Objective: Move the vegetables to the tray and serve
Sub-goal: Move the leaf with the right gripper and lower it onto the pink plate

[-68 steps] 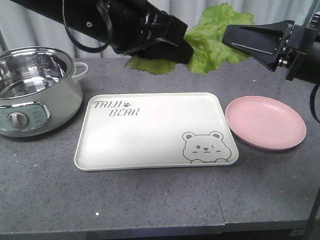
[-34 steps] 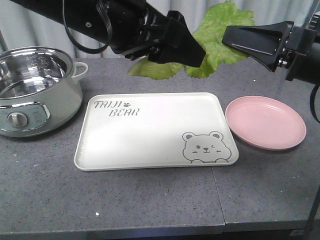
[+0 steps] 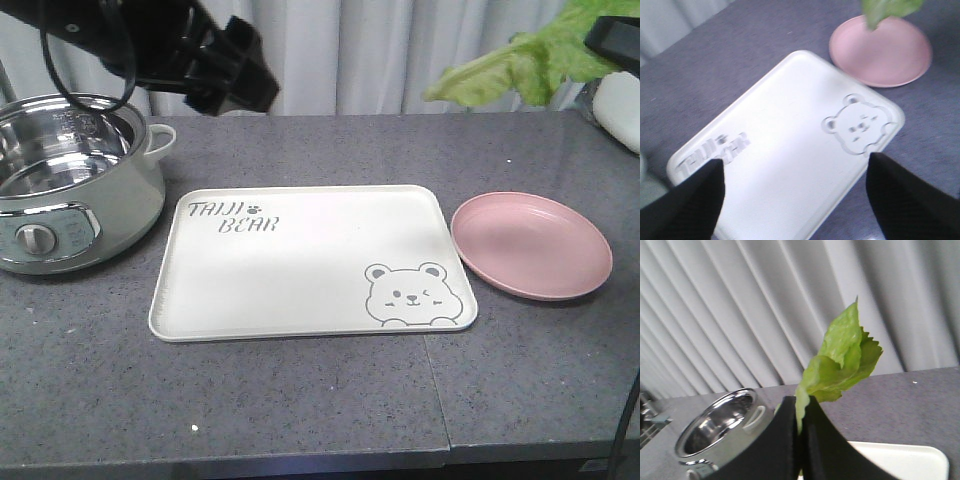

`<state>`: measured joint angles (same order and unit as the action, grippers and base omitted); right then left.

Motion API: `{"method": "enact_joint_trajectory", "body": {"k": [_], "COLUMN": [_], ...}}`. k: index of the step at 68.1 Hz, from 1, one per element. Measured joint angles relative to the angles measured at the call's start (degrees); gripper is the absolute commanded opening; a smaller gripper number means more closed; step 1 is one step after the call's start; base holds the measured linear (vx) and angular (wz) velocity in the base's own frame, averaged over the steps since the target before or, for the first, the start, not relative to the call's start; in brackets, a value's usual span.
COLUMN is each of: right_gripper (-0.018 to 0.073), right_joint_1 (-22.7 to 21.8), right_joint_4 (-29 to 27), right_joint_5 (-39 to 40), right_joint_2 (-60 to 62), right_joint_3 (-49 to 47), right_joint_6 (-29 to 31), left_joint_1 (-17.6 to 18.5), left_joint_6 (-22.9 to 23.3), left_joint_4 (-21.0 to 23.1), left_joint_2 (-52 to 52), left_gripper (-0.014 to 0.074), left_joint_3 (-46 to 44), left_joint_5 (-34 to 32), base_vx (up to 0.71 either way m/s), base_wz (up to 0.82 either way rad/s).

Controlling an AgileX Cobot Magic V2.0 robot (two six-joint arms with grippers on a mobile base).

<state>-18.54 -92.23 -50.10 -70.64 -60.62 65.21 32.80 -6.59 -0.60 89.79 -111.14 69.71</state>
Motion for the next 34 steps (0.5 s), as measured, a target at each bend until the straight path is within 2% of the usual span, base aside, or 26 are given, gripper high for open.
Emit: {"method": "enact_joint_trajectory", "body": {"k": [8, 15, 20, 34], "right_gripper": [-0.0005, -0.0005, -0.0005, -0.0002], "right_joint_1": [-2.64, -3.09, -3.09, -3.09], "right_joint_4": [3.67, 6.83, 9.39, 15.93], "right_joint_5": [1.16, 1.91, 1.91, 1.84], "right_joint_2": [-3.52, -8.69, -13.11, -25.29], "right_joint_3": [-0.27, -2.59, -5.46, -12.7], "right_joint_6": [-1.77, -2.41, -3.57, -6.77], "left_joint_1": [0.0, 0.0, 0.0, 0.0], "left_joint_6": [4.54, 7.83, 8.39, 8.72], "left_joint_4": [-12.66, -19.49, -21.16, -21.55], "left_joint_2": [0.06, 0.06, 0.06, 0.06], "left_gripper": [0.0477, 0.0447, 0.0427, 0.0386], "left_joint_3": [0.0, 0.0, 0.0, 0.0], "left_joint_5": [2.88, 3.09, 3.09, 3.09], "base_vx": [0.0, 0.0, 0.0, 0.0], "base_wz": [0.0, 0.0, 0.0, 0.0]}}
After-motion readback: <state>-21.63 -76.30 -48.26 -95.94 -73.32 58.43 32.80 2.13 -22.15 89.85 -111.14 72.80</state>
